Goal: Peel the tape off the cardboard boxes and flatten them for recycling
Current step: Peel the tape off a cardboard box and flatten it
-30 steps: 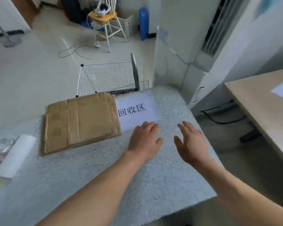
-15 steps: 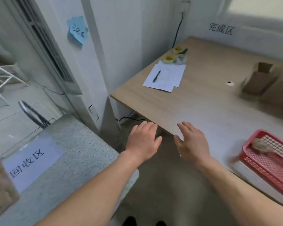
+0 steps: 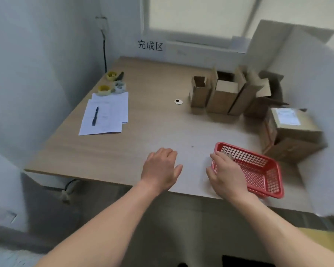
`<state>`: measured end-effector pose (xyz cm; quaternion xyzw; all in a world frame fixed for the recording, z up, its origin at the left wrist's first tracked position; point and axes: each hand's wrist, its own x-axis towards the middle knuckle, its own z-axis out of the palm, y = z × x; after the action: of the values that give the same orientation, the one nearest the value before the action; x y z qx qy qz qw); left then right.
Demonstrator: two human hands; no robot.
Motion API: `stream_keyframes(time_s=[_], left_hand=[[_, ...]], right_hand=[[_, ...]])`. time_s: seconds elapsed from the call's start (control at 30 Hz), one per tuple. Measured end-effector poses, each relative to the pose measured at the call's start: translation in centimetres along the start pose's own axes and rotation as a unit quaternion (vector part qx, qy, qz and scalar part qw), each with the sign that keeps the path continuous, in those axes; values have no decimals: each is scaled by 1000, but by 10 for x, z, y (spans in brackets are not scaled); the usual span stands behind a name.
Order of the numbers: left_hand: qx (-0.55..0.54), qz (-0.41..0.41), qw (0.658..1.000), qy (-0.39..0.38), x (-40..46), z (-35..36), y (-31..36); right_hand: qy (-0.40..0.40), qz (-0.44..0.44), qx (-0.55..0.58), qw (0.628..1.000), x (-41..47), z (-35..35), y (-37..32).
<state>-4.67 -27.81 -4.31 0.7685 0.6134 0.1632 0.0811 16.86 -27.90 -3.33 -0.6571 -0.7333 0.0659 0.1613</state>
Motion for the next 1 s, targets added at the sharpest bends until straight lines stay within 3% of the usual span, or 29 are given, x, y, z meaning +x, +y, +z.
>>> stream_keyframes(time_s=[0.4, 0.73, 1.0], left_hand=[[20, 84, 996, -10, 168, 22, 59], [-8, 196, 977, -79, 328, 81, 199], [-77, 247, 950, -174, 376, 118, 283]], right_hand=[[78, 159, 15, 984, 126, -28, 111], [149, 314, 20, 937, 227, -81, 275], [81, 472, -9, 878, 229, -98, 350]])
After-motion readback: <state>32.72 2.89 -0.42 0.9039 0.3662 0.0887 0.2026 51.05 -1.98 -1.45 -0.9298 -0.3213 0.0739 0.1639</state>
